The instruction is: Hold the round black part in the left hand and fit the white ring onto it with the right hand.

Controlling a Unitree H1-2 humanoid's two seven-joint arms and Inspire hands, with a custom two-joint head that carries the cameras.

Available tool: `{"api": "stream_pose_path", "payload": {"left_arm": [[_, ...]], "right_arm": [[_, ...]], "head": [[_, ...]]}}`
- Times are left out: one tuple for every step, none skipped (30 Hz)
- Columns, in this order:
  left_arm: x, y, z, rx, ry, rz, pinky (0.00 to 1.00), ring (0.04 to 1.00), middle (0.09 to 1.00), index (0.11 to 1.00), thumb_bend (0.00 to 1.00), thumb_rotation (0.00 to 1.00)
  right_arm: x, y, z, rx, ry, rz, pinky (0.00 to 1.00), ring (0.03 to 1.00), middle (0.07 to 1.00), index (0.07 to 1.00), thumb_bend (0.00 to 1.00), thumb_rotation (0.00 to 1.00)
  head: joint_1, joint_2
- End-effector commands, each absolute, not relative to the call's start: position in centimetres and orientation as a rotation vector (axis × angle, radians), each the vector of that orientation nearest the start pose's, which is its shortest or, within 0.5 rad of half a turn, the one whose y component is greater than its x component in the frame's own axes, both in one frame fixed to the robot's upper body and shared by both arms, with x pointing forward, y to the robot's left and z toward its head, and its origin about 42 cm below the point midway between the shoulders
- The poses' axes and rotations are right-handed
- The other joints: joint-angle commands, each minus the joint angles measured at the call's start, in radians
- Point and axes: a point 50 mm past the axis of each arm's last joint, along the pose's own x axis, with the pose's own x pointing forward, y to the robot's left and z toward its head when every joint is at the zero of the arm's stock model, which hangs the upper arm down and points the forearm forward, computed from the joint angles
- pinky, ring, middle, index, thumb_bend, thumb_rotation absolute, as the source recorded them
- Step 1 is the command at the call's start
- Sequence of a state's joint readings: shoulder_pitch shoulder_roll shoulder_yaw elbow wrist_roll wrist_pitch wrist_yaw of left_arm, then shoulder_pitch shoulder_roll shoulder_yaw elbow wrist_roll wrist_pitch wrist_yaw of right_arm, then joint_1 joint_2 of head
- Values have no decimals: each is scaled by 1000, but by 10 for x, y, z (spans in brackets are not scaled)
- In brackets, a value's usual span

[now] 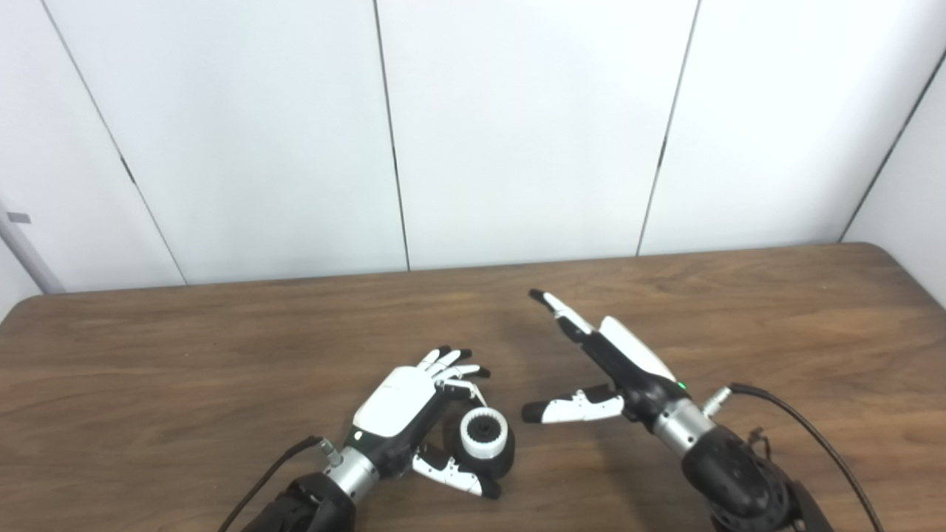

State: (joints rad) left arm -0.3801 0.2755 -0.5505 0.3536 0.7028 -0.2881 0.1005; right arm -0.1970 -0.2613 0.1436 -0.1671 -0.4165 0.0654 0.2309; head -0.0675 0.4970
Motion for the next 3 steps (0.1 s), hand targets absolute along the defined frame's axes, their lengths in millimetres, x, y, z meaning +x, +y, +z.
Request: {"api": "stream_pose_path", "payload": {"left_arm": [[342,172,46,1161,-221,-681,1000,954,847,482,520,47],[344,173,44,1162,-217,-673,1000,954,846,482,520,47],[345,173,43,1163,-214,-665,1000,952,842,482,520,47]], "right_arm": [[330,-233,197,-676,-319,253,1000,1000,1000,1000,1000,677],[325,-239,193,-667,-319,228,1000,1000,1000,1000,1000,684],[320,-245,188,-663,-313,204,998,1000,1000,1000,1000,706]], "head": [[1,-1],[3,-3],[4,-5]]}}
